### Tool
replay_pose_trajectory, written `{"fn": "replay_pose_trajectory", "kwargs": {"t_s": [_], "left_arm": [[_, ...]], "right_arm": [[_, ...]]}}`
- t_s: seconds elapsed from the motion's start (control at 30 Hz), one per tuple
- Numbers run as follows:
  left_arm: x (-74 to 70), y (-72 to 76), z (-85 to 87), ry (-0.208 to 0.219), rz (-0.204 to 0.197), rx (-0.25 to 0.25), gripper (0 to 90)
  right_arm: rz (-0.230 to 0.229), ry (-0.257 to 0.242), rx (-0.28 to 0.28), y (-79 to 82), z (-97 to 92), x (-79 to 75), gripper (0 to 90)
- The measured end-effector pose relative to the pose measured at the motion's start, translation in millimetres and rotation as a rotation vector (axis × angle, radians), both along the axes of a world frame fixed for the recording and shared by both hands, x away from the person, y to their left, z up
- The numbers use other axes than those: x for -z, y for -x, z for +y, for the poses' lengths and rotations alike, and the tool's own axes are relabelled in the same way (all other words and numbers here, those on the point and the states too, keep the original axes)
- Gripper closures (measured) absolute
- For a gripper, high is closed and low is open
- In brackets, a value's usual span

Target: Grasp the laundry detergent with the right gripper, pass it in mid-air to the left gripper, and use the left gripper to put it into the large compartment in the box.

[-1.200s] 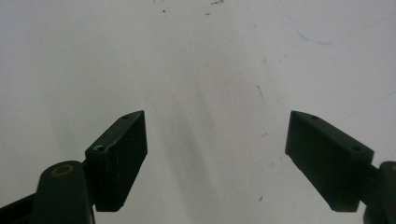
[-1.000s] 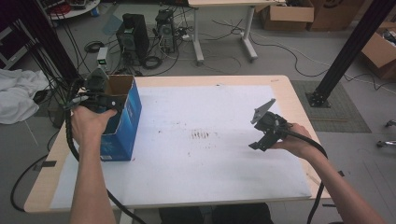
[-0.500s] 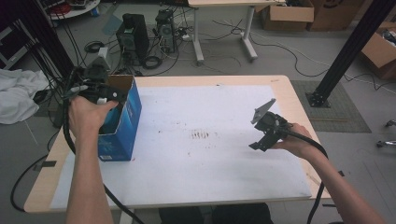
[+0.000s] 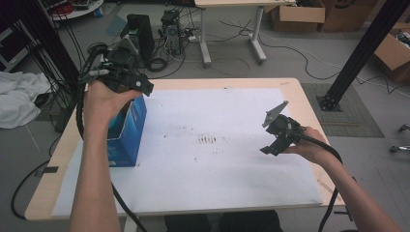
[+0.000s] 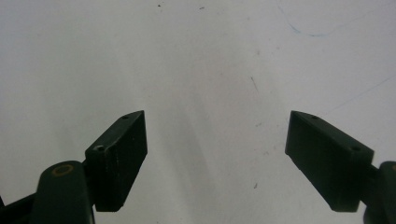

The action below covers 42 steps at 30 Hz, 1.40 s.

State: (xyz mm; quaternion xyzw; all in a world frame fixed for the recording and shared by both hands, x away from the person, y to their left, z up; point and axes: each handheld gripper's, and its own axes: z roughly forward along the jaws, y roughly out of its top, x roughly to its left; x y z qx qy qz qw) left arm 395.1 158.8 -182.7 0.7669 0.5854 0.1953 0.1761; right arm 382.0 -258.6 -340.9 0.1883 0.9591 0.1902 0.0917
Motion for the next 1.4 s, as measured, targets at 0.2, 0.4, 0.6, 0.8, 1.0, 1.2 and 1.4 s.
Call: {"fn": "replay_pose_trajectory", "kwargs": {"t_s": [0.2,0.4,0.6,0.8,1.0,1.2,1.4], "left_arm": [[1.0,-0.6,-31.2,-0.005,0.031,0.130,0.1],[9.9,-1.6,-63.0,-0.005,0.063,0.243,0.1],[26.2,-2.0,-90.3,-0.019,0.099,0.355,0.1],[48.5,0.7,-116.3,-0.039,0.173,0.491,0.1],[74.0,6.3,-136.9,-0.073,0.262,0.622,0.1],[96.7,9.9,-145.4,-0.111,0.314,0.665,0.1],[108.2,10.1,-147.9,-0.108,0.337,0.686,0.1]], "right_arm": [[-0.001,0.006,0.003,-0.2,-1.2,-1.5,20.8],[-0.003,0.007,0.014,-0.5,-2.9,-4.5,20.9],[-0.007,0.011,0.026,-0.5,-6.6,-9.1,20.8],[-0.009,0.009,0.036,-1.5,-9.5,-12.6,20.4],[-0.005,0.008,0.042,-3.0,-13.4,-13.2,20.2],[-0.003,0.008,0.048,-5.0,-15.4,-14.4,19.8],[-0.001,0.007,0.048,-5.7,-16.1,-13.4,19.8]]}}
